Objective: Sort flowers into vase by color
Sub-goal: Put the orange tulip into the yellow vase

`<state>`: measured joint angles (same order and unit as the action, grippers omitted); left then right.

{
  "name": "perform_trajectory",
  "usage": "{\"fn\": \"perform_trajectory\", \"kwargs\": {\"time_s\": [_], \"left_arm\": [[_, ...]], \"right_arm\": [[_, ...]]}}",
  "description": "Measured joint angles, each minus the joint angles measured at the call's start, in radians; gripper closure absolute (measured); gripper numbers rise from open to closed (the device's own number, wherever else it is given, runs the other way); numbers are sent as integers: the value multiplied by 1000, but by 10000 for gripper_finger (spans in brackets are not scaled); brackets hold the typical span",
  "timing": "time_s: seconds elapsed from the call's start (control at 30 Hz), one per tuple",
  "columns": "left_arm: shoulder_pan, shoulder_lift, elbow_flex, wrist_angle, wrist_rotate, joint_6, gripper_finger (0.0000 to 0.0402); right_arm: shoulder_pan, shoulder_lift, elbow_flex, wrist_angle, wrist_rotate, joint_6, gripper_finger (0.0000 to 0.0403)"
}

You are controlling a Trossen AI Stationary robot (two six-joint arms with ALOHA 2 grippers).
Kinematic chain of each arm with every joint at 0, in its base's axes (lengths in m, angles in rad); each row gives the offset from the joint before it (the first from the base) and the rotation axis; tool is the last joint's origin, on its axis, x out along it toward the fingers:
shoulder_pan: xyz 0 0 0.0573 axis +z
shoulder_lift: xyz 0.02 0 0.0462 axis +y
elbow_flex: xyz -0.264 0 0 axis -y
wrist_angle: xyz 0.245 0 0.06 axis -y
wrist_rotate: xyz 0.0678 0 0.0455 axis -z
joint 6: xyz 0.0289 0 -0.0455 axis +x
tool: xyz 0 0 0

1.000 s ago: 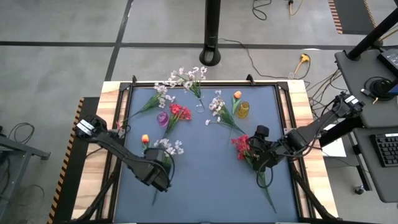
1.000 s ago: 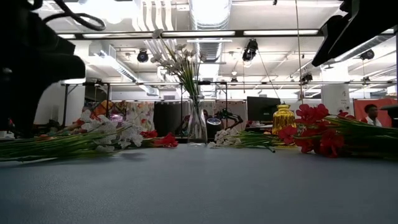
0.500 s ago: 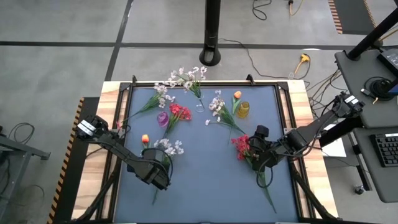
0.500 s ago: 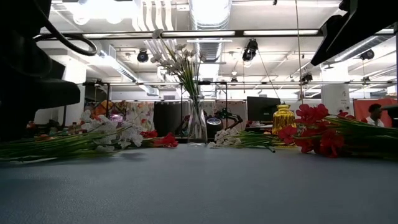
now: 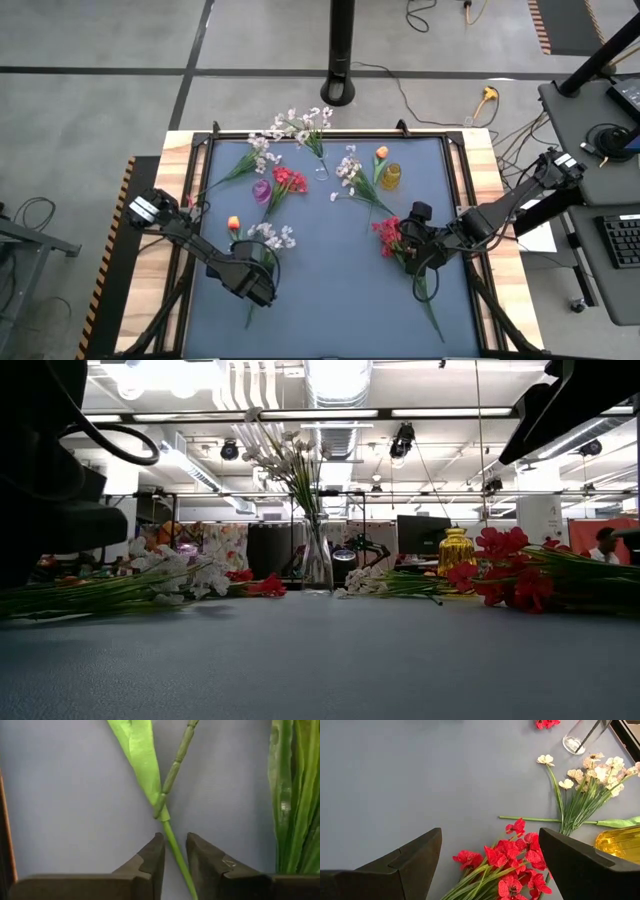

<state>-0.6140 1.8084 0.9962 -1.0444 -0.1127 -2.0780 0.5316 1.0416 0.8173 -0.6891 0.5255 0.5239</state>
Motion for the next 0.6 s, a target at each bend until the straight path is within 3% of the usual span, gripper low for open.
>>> {"fn": "perform_trajectory", "kwargs": {"time_s": [0.27,0.6], "left_arm": [[0,3,-2,4,-8,-12,396],[0,2,22,-92,1,-26,401]], "right_arm": [[0,0,0,0,0,0,78],[0,0,0,0,0,0,78]]}}
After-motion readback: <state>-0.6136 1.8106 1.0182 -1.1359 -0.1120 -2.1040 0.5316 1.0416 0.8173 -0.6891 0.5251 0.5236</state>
